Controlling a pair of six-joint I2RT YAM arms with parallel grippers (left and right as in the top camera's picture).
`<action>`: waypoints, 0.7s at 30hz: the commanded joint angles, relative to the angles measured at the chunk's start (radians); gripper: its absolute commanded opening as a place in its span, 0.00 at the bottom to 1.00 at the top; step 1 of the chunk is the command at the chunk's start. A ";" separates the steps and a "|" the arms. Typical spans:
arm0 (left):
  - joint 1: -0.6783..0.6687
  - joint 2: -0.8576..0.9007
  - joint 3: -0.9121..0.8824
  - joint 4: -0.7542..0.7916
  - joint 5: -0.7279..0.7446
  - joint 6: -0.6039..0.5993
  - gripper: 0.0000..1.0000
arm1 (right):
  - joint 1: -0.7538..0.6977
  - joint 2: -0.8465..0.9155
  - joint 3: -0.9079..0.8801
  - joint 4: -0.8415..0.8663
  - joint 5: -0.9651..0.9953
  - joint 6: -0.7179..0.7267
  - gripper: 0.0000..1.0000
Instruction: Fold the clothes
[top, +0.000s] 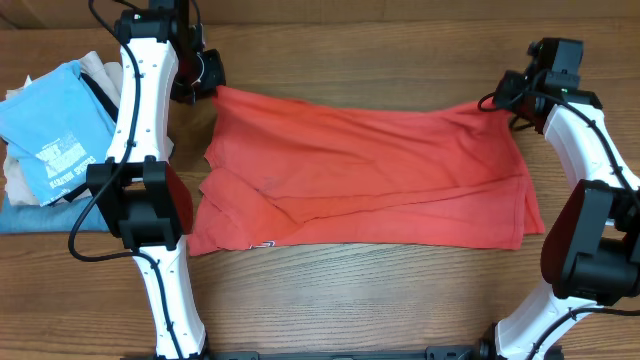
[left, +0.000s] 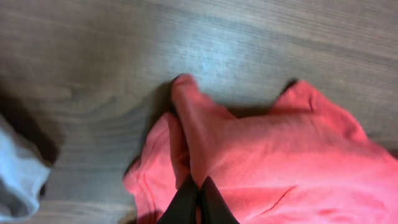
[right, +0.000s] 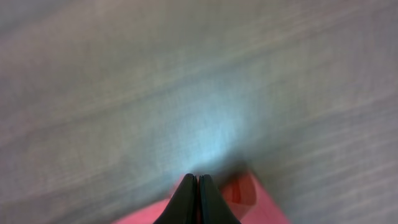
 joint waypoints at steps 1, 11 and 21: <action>0.010 -0.040 0.000 -0.042 -0.006 -0.010 0.04 | -0.012 -0.042 0.008 -0.066 0.018 0.005 0.04; 0.020 -0.109 0.000 -0.236 -0.003 -0.005 0.04 | -0.105 -0.059 0.008 -0.327 0.017 0.051 0.04; -0.003 -0.131 -0.025 -0.349 0.073 0.052 0.04 | -0.149 -0.059 0.010 -0.529 0.017 0.069 0.04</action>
